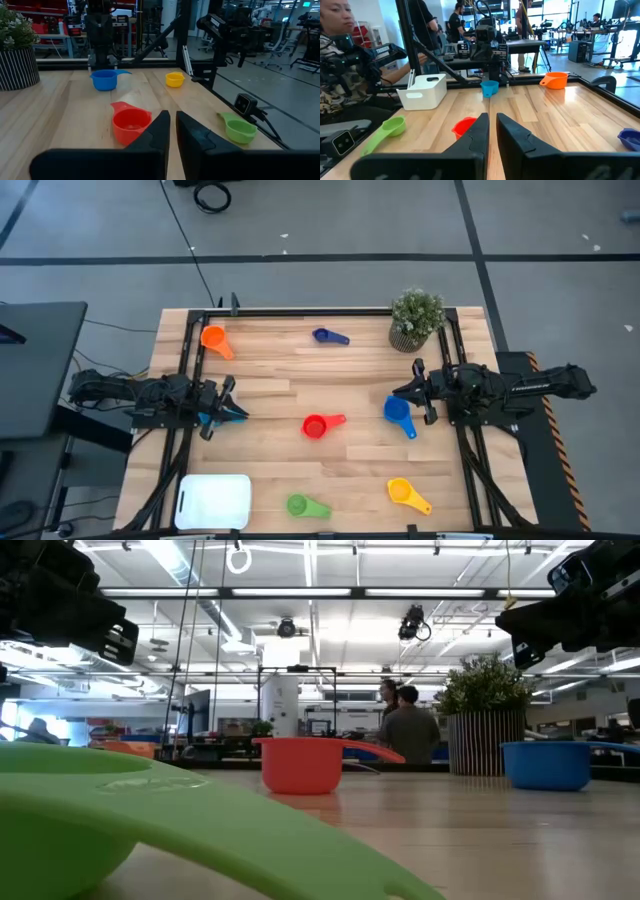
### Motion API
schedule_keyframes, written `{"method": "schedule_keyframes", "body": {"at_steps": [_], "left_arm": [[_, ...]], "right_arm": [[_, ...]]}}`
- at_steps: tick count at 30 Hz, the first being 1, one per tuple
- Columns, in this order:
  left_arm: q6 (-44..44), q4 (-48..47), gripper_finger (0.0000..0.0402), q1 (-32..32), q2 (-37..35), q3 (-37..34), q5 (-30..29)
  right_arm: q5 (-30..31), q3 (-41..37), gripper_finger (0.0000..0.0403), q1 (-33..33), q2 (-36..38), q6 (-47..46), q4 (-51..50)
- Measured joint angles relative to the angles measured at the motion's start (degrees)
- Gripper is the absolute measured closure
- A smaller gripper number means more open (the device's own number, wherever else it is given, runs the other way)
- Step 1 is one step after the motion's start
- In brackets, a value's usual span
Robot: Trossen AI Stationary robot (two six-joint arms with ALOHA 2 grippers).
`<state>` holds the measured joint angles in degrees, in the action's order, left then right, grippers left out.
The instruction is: Nest measuring cups in basket
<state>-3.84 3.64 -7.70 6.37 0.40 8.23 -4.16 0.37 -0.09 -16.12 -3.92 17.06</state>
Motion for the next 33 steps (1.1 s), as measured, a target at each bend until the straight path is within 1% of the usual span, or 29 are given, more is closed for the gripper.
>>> {"method": "schedule_keyframes", "body": {"at_steps": [29,33], "left_arm": [[0.0,0.3,0.0363,0.0,0.0,0.0,0.0],[-4.6,2.7,0.0363,0.0,0.0,0.0,0.2]], "right_arm": [[0.0,0.0,0.0362,0.0,0.0,0.0,0.0],[0.0,0.0,0.0362,0.0,0.0,0.0,0.0]]}}
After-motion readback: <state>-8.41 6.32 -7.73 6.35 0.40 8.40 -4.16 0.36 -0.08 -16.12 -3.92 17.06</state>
